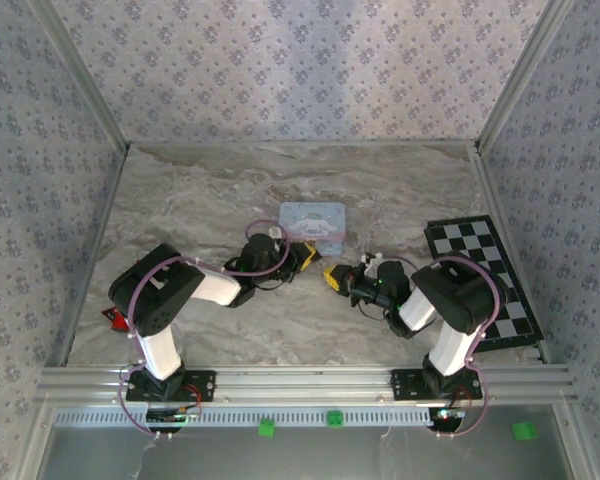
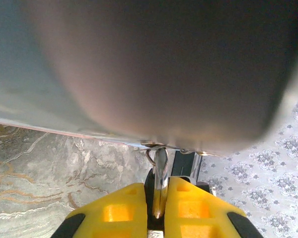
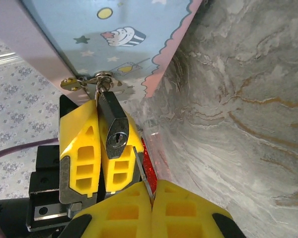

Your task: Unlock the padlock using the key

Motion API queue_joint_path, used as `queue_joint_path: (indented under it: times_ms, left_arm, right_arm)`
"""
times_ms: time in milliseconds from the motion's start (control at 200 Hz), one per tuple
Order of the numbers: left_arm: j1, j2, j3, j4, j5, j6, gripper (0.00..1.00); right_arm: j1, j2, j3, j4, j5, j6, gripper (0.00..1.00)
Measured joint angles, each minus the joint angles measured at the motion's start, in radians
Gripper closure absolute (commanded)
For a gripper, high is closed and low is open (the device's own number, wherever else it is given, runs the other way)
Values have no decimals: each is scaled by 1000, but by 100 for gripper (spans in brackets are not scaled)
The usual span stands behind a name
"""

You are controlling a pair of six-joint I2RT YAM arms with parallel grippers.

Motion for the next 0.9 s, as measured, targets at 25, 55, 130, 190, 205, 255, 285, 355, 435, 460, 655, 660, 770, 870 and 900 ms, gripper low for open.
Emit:
queue_joint_path:
  times_ms: [25, 55, 130, 190, 205, 255, 285, 355, 435, 460, 655, 660, 770, 870, 900]
  left_arm:
    - [0, 0, 0, 0, 2, 0, 100]
    - [0, 0, 0, 0, 2, 0, 100]
    - [0, 0, 0, 0, 2, 0, 100]
    - [0, 0, 0, 5, 1, 0, 100]
    - [0, 0, 0, 7, 0, 0, 100]
    - [0, 0, 0, 10, -2, 0, 100]
    - [0, 0, -1, 12, -3, 0, 100]
    - [0, 1, -2, 13, -3, 0, 100]
    - [0, 5, -2, 16, -3, -2, 100]
    - [0, 6, -2, 16, -3, -4, 100]
    - [0, 7, -7, 25, -2, -13, 100]
    - [0, 7, -7, 26, -2, -13, 100]
    - [0, 8, -9, 32, -2, -19, 100]
    - [0, 11, -10, 43, -3, -19, 100]
    - [0, 11, -11, 44, -3, -19, 100]
  right_arm:
    - [0, 0, 3, 0, 0, 0, 100]
    - [0, 0, 8, 1, 0, 0, 100]
    - [-1, 0, 23, 1, 0, 0, 100]
    - [-3, 2, 29, 0, -1, 2, 100]
    - [-3, 2, 30, 0, -1, 3, 100]
    - [-5, 5, 32, 0, -3, 4, 100]
    - [-5, 7, 33, 1, -5, 5, 100]
    - [-5, 11, 34, 4, -8, 5, 100]
    - [-5, 14, 34, 5, -8, 7, 100]
    - [-5, 14, 34, 5, -8, 7, 100]
    - [-14, 16, 34, 5, -18, 7, 100]
    - [-14, 16, 34, 5, -18, 7, 100]
    - [-17, 18, 34, 6, -19, 7, 100]
    - [-20, 21, 34, 12, -21, 7, 100]
    - [-21, 22, 34, 13, -23, 7, 100]
